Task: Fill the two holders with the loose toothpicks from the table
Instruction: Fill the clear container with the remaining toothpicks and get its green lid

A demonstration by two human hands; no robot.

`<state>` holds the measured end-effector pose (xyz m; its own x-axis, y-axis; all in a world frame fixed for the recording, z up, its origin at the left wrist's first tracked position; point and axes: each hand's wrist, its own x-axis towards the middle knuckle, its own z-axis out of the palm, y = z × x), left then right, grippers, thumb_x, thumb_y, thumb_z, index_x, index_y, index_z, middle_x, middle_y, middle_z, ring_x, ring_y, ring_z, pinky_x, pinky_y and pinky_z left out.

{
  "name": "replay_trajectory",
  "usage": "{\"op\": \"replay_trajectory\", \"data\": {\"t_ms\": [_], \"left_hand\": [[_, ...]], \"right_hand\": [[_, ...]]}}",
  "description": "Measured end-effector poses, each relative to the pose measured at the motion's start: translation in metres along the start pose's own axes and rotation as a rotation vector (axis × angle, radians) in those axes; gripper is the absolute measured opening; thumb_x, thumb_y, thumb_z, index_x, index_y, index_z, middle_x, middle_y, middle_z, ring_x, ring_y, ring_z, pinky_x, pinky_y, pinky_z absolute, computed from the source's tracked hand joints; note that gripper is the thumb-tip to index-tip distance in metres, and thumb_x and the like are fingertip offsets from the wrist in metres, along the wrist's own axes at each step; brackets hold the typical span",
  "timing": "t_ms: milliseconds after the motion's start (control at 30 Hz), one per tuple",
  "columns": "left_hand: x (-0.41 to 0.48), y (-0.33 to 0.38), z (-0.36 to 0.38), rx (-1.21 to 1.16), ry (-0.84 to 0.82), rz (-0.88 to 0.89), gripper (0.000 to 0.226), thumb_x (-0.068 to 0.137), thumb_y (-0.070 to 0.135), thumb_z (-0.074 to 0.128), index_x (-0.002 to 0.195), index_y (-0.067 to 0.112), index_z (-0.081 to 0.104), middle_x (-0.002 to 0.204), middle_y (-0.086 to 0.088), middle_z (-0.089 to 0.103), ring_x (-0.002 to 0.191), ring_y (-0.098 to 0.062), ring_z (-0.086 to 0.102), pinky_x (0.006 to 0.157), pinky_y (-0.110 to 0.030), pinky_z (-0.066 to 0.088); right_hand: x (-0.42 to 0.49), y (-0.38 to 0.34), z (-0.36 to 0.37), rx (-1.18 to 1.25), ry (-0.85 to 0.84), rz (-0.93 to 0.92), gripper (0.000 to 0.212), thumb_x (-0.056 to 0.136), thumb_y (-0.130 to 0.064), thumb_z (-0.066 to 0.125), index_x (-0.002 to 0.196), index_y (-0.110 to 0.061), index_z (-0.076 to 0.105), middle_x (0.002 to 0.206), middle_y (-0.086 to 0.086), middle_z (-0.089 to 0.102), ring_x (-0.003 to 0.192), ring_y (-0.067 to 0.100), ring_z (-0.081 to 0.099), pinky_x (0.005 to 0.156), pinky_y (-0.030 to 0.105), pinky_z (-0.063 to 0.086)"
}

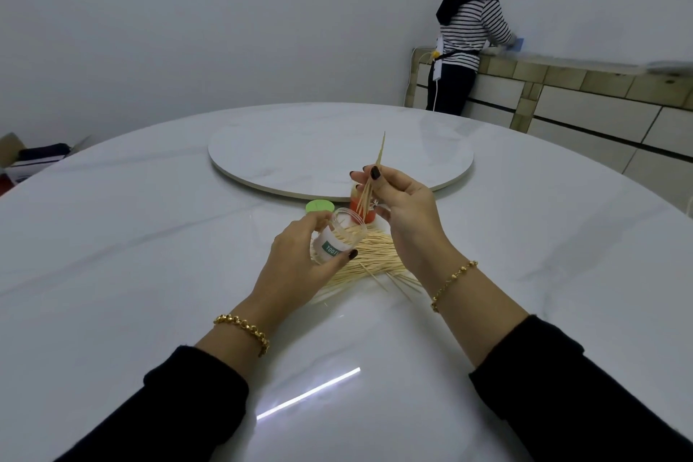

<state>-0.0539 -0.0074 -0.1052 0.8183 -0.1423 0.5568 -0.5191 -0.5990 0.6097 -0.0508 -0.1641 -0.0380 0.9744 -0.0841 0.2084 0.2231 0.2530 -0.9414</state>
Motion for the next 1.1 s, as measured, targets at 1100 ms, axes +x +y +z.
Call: {"op": "replay_trajectory", "data": {"t_ms": [1100], "left_hand": [[0.001, -0.003, -0.001, -0.038, 0.045, -0.044, 0.054, 0.073, 0.041, 0.078, 0.119, 0.024, 0.054, 0.111, 0.008, 0.062, 0.103, -0.007, 0.055, 0.088, -0.024, 0.042]], "right_hand": [[-0.004, 0.035, 0.003, -0.200, -0.043, -0.037, 0.051, 0.101, -0.050, 0.022, 0.122, -0.023, 0.060, 0.108, -0.008, 0.071, 0.110, 0.009, 0.061, 0.098, 0.029, 0.043]]}}
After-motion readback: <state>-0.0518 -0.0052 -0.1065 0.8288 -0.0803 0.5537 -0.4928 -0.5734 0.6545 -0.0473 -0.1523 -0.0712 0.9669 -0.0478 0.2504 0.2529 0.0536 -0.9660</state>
